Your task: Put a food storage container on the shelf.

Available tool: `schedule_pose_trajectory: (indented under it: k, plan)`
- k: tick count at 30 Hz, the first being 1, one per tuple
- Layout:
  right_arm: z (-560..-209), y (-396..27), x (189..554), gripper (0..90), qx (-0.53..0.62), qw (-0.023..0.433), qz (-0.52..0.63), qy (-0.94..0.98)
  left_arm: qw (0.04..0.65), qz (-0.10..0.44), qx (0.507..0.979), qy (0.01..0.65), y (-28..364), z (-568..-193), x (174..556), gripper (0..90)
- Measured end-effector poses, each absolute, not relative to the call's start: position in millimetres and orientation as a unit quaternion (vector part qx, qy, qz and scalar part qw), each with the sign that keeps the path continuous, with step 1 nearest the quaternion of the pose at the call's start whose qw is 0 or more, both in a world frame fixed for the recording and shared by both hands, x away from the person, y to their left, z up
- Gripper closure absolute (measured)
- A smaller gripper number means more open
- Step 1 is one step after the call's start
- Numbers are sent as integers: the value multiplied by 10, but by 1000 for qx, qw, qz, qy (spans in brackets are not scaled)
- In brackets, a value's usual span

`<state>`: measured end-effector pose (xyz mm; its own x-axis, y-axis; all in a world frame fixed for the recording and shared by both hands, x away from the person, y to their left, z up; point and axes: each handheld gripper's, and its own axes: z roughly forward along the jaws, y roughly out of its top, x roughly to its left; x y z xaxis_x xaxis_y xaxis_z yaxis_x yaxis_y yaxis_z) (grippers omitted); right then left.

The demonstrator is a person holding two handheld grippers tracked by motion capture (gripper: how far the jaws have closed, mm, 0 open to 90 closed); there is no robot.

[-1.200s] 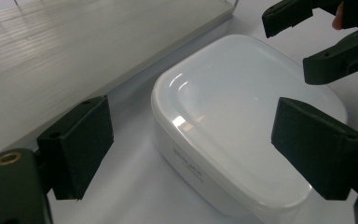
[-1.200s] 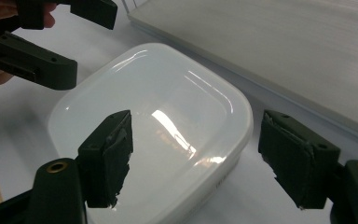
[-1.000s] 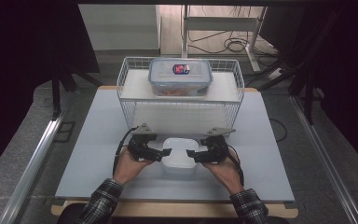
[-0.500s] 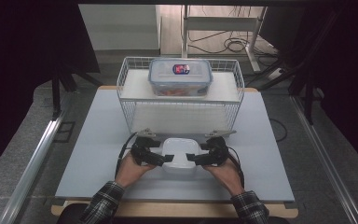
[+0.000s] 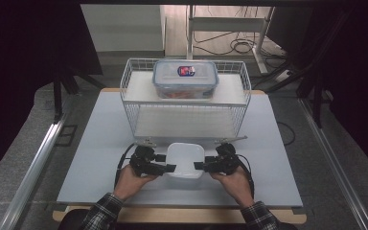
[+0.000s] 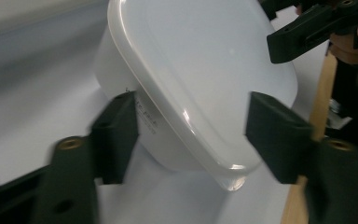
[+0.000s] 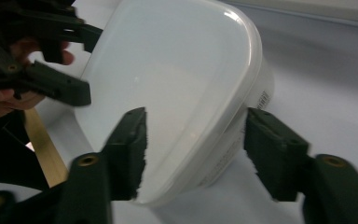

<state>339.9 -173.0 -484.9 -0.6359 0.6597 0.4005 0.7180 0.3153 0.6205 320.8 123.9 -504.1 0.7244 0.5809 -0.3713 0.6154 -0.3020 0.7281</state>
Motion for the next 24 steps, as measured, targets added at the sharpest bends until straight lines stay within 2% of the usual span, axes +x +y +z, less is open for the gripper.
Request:
schedule_pose_trajectory:
  k: [1, 2, 3, 8, 9, 14, 18, 19, 24]
  plan:
    - [-4828, -1736, 3388, 492, -427, 29, -401, -810, 459, -14, 805, 376, 1251, -5017, 3200, 461]
    - [-4828, -1736, 3388, 492, -427, 29, -401, -810, 459, -14, 805, 376, 1251, -5017, 3200, 484]
    - [-4795, -1745, 3373, 548, -427, 16, -402, -810, 458, -15, 804, 379, 1258, -5011, 3201, 484]
    - [-4757, -1792, 3361, 636, -441, 19, -408, -799, 458, -4, 798, 392, 1260, -4973, 3171, 605]
    - [-4733, -1808, 3353, 676, -445, 11, -415, -793, 461, 7, 795, 396, 1256, -4954, 3151, 634]
    - [-4729, -1830, 3343, 713, -455, 3, -428, -781, 474, 12, 778, 411, 1255, -4964, 3131, 679]
    - [-4719, -1840, 3329, 757, -457, -6, -433, -777, 482, 16, 769, 419, 1274, -4958, 3124, 737]
    - [-4718, -1831, 3318, 774, -451, -22, -432, -781, 484, 18, 766, 423, 1282, -4960, 3124, 777]
    - [-4717, -1806, 3301, 774, -449, -31, -433, -781, 487, 12, 760, 430, 1298, -4979, 3131, 781]
